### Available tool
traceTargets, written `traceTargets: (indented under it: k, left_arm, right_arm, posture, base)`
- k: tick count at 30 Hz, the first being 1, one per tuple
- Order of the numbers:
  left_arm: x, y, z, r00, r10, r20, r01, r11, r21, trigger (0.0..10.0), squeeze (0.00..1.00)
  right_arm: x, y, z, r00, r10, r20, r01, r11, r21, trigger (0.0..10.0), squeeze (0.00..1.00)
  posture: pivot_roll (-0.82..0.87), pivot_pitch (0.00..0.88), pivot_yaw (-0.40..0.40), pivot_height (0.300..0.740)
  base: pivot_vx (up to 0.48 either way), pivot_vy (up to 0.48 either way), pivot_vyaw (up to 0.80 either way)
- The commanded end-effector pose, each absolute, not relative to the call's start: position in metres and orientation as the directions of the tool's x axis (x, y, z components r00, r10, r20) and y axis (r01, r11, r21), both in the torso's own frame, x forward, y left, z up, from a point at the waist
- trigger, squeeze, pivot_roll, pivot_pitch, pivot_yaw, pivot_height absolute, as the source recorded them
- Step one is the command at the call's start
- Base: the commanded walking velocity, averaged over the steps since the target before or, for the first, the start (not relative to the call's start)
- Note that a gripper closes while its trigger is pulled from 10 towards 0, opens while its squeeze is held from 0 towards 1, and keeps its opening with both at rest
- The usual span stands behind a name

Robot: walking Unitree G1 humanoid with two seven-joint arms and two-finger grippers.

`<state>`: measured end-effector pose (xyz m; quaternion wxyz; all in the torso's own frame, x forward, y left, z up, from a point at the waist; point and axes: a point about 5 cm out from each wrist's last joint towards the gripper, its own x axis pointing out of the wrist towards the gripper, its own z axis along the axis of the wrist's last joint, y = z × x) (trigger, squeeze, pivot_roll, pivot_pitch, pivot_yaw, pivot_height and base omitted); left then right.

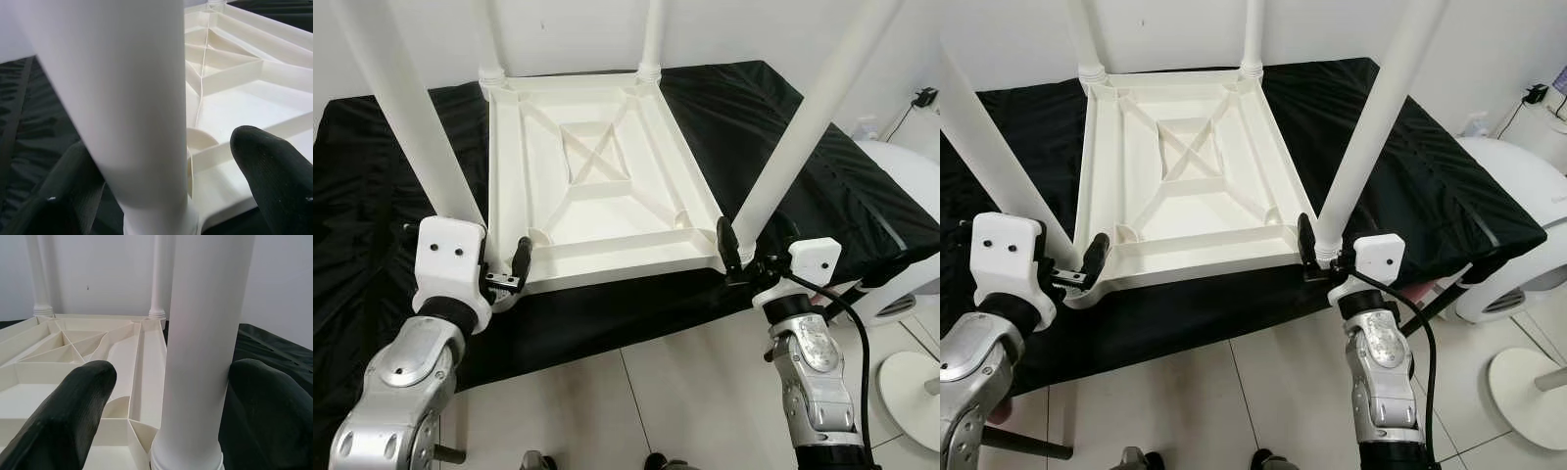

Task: Building children table

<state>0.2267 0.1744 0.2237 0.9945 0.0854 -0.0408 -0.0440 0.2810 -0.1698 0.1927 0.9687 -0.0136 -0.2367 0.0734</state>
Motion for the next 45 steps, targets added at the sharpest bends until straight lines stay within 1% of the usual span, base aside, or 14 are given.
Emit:
traceTargets:
  k: [1,7,11,14,18,20,22,23,26,32,34,37,38,45]
  left_arm:
    - [0.22,0.176,0.222,0.992,-0.104,0.064,0.092,0.98,0.175,10.0,0.0]
    - [0.212,0.18,0.217,0.997,-0.045,0.057,0.035,0.984,0.177,10.0,0.0]
    - [0.204,0.186,0.208,0.999,-0.034,0.018,0.03,0.981,0.189,10.0,0.0]
    - [0.196,0.192,0.203,0.998,-0.06,-0.003,0.06,0.979,0.197,10.0,0.0]
    - [0.193,0.193,0.199,0.997,-0.075,-0.019,0.078,0.977,0.196,10.0,0.0]
    - [0.182,0.188,0.193,0.989,-0.146,-0.003,0.143,0.967,0.211,10.0,0.0]
    - [0.182,0.188,0.193,0.989,-0.146,-0.003,0.143,0.967,0.211,10.0,0.0]
    - [0.18,0.177,0.193,0.978,-0.208,0.024,0.199,0.96,0.198,10.0,0.0]
    - [0.18,0.174,0.193,0.973,-0.227,0.031,0.217,0.957,0.194,10.0,0.0]
    - [0.19,0.159,0.189,0.953,-0.301,0.04,0.29,0.942,0.172,10.0,0.0]
    - [0.206,0.138,0.187,0.905,-0.42,0.059,0.406,0.897,0.173,10.0,0.0]
    - [0.211,0.132,0.187,0.891,-0.449,0.068,0.431,0.884,0.182,10.0,0.0]
    - [0.221,0.126,0.184,0.87,-0.484,0.091,0.464,0.868,0.18,10.0,0.0]
    - [0.238,0.12,0.17,0.886,-0.442,0.141,0.427,0.895,0.127,10.0,0.0]
  right_arm:
    - [0.279,-0.167,0.187,0.889,0.158,0.43,-0.148,0.987,-0.056,10.0,0.0]
    - [0.277,-0.161,0.183,0.896,0.184,0.405,-0.18,0.982,-0.047,10.0,0.0]
    - [0.277,-0.151,0.174,0.899,0.251,0.358,-0.255,0.966,-0.038,10.0,0.0]
    - [0.277,-0.145,0.165,0.892,0.329,0.309,-0.331,0.942,-0.046,10.0,0.0]
    - [0.277,-0.144,0.162,0.886,0.361,0.29,-0.36,0.931,-0.058,10.0,0.0]
    - [0.277,-0.145,0.153,0.868,0.438,0.237,-0.43,0.899,-0.086,10.0,0.0]
    - [0.277,-0.145,0.153,0.868,0.438,0.237,-0.43,0.899,-0.086,10.0,0.0]
    - [0.278,-0.144,0.148,0.857,0.469,0.213,-0.461,0.883,-0.09,10.0,0.0]
    - [0.279,-0.144,0.147,0.854,0.477,0.208,-0.469,0.879,-0.09,10.0,0.0]
    - [0.281,-0.138,0.143,0.835,0.518,0.185,-0.509,0.855,-0.098,10.0,0.0]
    - [0.283,-0.137,0.143,0.827,0.532,0.182,-0.523,0.846,-0.102,10.0,0.0]
    - [0.283,-0.137,0.143,0.826,0.532,0.184,-0.523,0.847,-0.1,10.0,0.0]
    - [0.281,-0.136,0.139,0.827,0.531,0.184,-0.519,0.847,-0.114,10.0,0.0]
    - [0.281,-0.133,0.133,0.831,0.519,0.198,-0.5,0.855,-0.141,10.0,0.0]
  posture:
    - [0.03,0.194,-0.006,0.74]
    - [0.04,0.188,-0.023,0.74]
    - [0.06,0.174,-0.047,0.74]
    - [0.06,0.166,-0.064,0.74]
    - [0.06,0.165,-0.065,0.74]
    - [0.07,0.155,-0.087,0.74]
    - [0.07,0.155,-0.087,0.74]
    - [0.08,0.145,-0.105,0.74]
    - [0.08,0.145,-0.105,0.74]
    - [0.07,0.135,-0.1,0.74]
    - [0.04,0.124,-0.078,0.74]
    - [0.04,0.124,-0.078,0.74]
    - [0.0,0.101,-0.039,0.74]
    - [-0.01,0.078,-0.014,0.74]
  base:
    - [0.0,0.0,0.0]
    - [0.0,0.0,0.0]
    - [0.0,0.0,0.0]
    - [0.0,0.0,0.0]
    - [0.0,0.0,0.0]
    - [0.0,0.0,0.0]
    - [0.0,0.0,0.0]
    - [0.0,0.0,0.0]
    - [0.0,0.0,0.0]
    - [0.0,0.0,0.0]
    - [0.0,0.0,0.0]
    - [0.0,0.0,0.0]
    - [0.0,0.0,0.0]
    - [0.0,0.0,0.0]
